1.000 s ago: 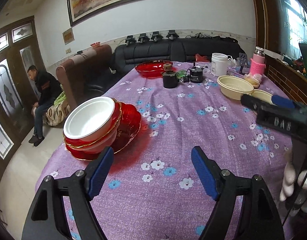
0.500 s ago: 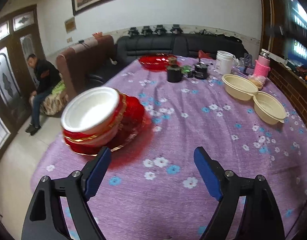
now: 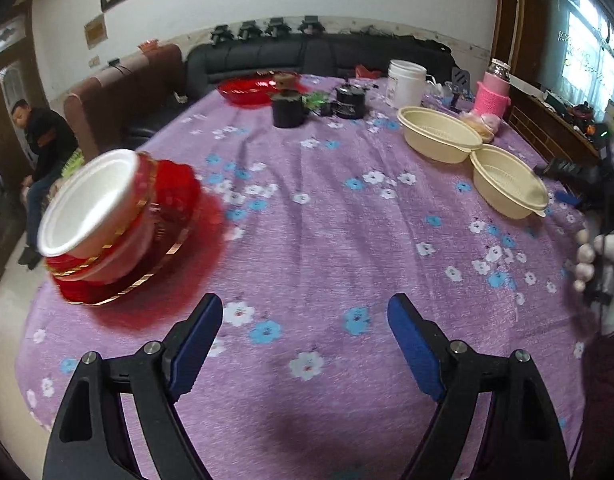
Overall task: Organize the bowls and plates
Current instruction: 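Grasp the rim of the cream plastic bowl with the right tool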
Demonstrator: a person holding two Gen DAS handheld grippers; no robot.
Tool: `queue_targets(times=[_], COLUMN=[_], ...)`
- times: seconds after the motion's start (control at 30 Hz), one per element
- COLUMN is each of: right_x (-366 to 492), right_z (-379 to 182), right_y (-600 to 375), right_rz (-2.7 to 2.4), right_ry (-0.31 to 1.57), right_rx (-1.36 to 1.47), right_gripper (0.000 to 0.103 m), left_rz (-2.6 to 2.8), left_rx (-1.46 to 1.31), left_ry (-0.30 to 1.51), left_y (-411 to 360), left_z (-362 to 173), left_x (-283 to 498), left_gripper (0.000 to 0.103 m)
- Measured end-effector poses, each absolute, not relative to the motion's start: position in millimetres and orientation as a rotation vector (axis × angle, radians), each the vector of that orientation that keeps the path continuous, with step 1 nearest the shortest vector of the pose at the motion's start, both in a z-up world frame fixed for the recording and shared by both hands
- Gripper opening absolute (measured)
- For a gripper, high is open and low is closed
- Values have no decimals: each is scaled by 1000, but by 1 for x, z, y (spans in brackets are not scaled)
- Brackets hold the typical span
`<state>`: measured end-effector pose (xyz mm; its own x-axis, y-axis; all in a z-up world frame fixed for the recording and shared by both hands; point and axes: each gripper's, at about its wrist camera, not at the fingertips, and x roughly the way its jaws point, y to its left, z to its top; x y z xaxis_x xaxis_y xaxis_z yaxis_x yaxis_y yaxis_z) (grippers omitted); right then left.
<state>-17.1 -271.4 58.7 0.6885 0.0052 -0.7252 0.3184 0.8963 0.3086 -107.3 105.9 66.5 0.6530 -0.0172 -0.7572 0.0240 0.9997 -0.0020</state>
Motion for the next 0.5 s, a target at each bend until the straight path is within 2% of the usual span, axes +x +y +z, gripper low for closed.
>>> queue_targets(times=[0.1,0.17,0.27,0.37,0.5], right_x=[-1,3,6,0,-3], right_z=[37,28,22,27,29], right_y=[-278,-277,-264,-245,-205], right_rz=[-114,-65,41,173,335], right_ry=[855,869,901,917,959], right_rx=[490,524,567,580,519], right_gripper=[55,34,16,12,12], left_rz=[-64,-88,-124,-126,-120], left_rx=[-37,-61,-97,-109,-124], left_ry=[892,918,946,941,940], left_y=[100,95,92,94,97], left_z=[60,57,54,56,56], left_x=[-94,-85,-73,-69,-63], left_gripper=[84,84,84,84,84])
